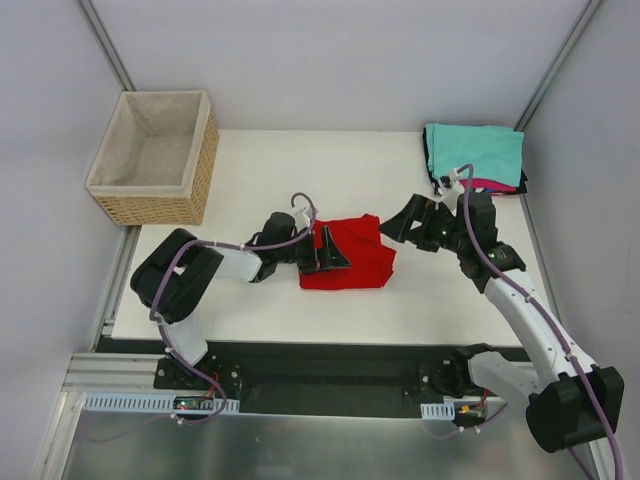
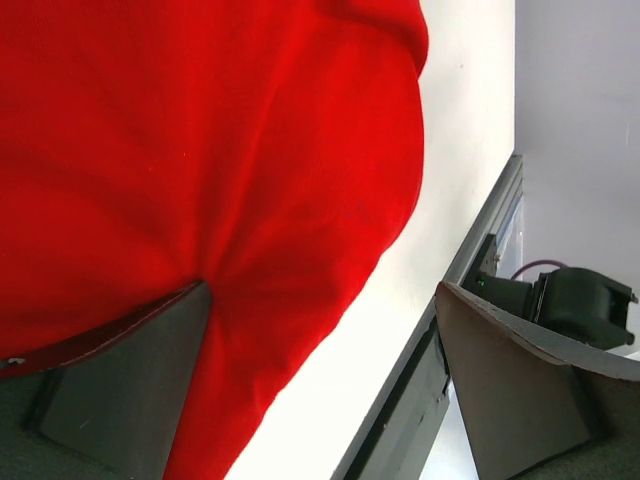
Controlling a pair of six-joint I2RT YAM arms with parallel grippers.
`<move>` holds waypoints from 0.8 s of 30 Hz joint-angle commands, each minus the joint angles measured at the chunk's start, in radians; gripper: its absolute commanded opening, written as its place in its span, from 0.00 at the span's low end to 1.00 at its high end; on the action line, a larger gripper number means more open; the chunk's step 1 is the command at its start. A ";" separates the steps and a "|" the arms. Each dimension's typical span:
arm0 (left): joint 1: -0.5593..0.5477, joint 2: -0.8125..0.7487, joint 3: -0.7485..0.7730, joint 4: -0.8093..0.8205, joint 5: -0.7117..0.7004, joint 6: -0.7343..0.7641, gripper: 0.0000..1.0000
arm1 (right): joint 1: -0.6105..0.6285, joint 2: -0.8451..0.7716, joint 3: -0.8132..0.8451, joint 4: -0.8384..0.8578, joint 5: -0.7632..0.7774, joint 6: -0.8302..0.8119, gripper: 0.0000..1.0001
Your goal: Fold and stack the t-shirts
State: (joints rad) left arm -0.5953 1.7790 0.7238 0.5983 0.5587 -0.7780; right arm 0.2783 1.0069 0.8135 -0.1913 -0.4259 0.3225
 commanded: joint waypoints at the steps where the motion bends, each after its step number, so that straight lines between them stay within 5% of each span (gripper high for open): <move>1: -0.011 -0.047 -0.109 -0.190 -0.059 0.002 0.99 | 0.016 -0.024 0.004 0.007 0.019 -0.010 0.98; 13: -0.008 -0.508 0.218 -0.594 -0.054 0.083 0.99 | 0.188 0.146 0.199 -0.089 0.053 -0.100 0.97; 24: 0.075 -0.768 0.166 -0.795 -0.169 0.079 0.99 | 0.372 0.418 0.199 -0.025 0.058 -0.077 0.96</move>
State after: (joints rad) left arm -0.5762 1.0676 0.9367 -0.0731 0.4446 -0.7170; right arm 0.6334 1.3727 1.0431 -0.2653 -0.3729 0.2314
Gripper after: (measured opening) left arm 0.990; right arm 0.962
